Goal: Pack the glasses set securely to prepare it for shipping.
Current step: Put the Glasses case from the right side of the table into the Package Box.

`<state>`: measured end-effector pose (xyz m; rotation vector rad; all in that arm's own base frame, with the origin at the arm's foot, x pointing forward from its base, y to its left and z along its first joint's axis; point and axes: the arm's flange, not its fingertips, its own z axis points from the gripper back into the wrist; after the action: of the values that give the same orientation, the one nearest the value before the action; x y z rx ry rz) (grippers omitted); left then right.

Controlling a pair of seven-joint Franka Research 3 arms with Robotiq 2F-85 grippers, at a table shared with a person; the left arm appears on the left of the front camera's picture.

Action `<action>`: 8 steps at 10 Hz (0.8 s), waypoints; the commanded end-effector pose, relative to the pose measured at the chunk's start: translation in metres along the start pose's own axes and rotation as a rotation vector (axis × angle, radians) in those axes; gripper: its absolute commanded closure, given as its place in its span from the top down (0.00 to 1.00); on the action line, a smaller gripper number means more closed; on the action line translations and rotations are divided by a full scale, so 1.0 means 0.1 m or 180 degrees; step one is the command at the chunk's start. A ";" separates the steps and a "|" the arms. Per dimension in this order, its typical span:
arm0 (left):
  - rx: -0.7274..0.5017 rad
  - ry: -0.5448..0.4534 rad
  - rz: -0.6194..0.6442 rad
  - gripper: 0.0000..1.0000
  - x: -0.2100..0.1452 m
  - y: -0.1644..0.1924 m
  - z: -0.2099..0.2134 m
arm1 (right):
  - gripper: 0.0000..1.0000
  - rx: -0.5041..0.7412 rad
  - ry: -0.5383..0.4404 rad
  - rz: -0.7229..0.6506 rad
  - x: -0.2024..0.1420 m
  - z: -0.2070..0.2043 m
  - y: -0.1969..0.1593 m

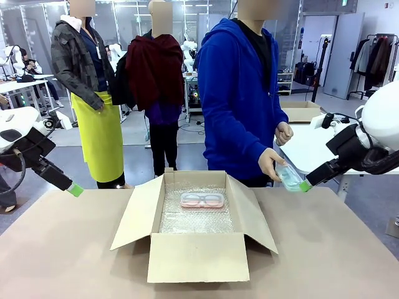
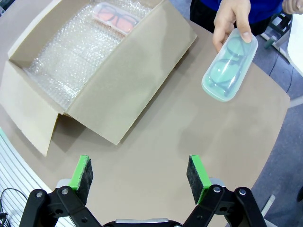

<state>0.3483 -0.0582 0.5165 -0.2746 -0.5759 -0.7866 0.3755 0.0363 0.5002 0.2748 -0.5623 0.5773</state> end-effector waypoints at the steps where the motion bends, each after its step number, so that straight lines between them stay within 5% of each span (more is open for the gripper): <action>1: -0.0029 -0.0039 -0.0010 1.00 0.00 0.01 0.01 | 1.00 -0.0033 -0.0011 -0.0032 0.00 0.00 0.02; 8: -0.0029 -0.0039 -0.0010 1.00 0.00 0.01 0.01 | 1.00 -0.0033 -0.0011 -0.0032 0.00 0.00 0.02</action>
<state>0.3483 -0.0582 0.5165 -0.2746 -0.5759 -0.7866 0.3755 0.0362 0.5002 0.2744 -0.5622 0.5777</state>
